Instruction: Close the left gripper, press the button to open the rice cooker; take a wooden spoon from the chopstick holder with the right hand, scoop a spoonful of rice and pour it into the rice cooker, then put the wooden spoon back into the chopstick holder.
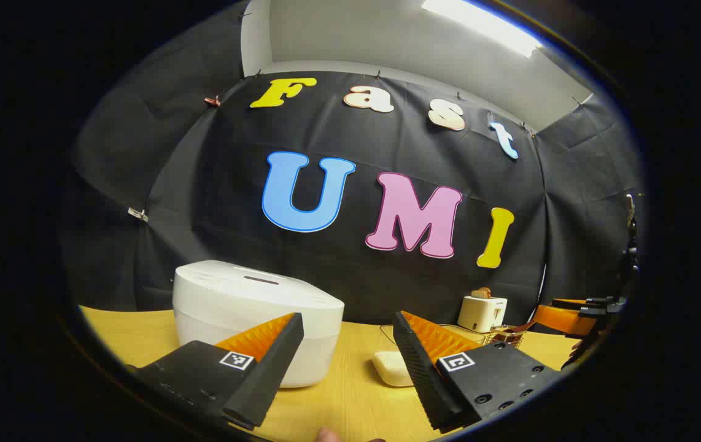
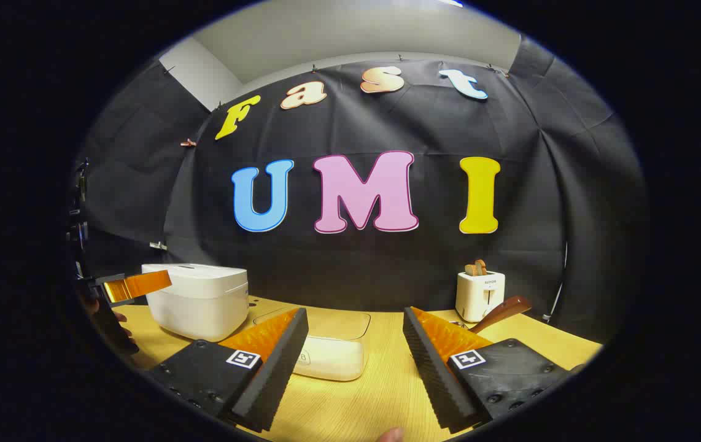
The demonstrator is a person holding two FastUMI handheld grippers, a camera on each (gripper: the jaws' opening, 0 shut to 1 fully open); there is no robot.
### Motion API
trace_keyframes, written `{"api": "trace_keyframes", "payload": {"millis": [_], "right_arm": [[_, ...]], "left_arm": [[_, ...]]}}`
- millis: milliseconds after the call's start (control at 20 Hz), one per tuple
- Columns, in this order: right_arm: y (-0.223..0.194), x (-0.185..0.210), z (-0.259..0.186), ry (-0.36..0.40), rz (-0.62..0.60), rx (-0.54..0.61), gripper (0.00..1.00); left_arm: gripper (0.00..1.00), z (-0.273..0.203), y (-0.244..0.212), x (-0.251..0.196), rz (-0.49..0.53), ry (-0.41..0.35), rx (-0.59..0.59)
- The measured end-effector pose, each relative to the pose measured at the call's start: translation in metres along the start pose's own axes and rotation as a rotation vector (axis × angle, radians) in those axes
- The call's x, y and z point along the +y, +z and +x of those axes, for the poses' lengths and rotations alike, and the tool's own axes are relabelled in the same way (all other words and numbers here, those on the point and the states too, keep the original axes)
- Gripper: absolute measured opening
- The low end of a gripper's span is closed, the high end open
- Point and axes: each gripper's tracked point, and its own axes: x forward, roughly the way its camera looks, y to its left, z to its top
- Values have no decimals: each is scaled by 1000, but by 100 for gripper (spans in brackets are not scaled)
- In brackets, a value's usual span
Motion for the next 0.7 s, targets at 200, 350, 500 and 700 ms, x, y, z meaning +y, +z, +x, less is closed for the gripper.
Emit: {"api": "trace_keyframes", "payload": {"millis": [200, 350, 500, 700], "right_arm": [[-6, -5, 6, 2, 20, 13, 96], [-10, -9, 7, -5, 11, 20, 96], [-12, -7, 5, -2, 4, 22, 96], [-12, -5, 5, 1, -5, 22, 96]], "left_arm": [[94, -1, -8, 0, 60, 7, 18], [94, -1, -13, -3, 85, 4, 26], [94, 0, -14, -1, 118, 7, 32], [94, -2, -7, 5, 136, 21, 21]]}}
